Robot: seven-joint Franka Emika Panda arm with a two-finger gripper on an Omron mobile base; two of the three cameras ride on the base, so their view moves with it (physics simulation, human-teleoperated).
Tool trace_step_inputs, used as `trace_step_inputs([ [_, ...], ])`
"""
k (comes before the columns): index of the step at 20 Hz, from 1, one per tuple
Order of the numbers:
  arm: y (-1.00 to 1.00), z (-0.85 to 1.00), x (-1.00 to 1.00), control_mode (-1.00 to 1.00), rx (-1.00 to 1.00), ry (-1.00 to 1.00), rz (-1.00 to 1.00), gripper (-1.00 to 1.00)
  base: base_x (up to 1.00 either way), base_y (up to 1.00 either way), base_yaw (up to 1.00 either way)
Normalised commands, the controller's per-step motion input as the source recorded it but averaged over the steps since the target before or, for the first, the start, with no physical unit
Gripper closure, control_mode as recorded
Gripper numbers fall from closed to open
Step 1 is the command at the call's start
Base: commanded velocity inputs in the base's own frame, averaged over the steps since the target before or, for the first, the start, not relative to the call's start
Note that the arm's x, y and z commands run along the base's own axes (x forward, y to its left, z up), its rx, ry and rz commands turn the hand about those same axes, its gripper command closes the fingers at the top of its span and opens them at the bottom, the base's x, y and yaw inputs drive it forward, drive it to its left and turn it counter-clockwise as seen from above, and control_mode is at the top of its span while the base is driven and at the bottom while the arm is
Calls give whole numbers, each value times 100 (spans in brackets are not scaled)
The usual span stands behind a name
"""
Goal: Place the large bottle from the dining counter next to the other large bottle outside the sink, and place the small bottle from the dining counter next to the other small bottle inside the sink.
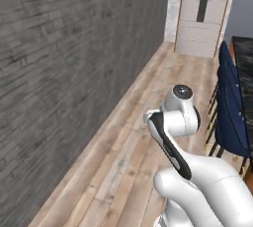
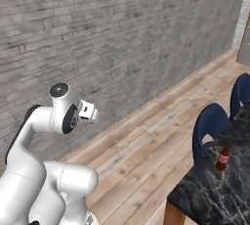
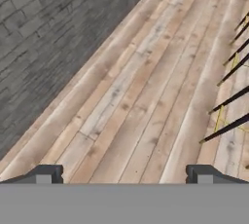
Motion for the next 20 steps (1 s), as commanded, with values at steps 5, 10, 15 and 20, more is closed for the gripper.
trace_step_inputs([
  [5, 0, 0, 0, 100, 0, 0, 0, -100, 31, 56, -46],
  [10, 0, 0, 0, 100, 0, 0, 0, -100, 27, 53, -47],
  [15, 0, 0, 0, 100, 0, 0, 0, -100, 15, 44, -51],
  [20, 0, 0, 0, 100, 0, 0, 0, -100, 11, 11, -53],
])
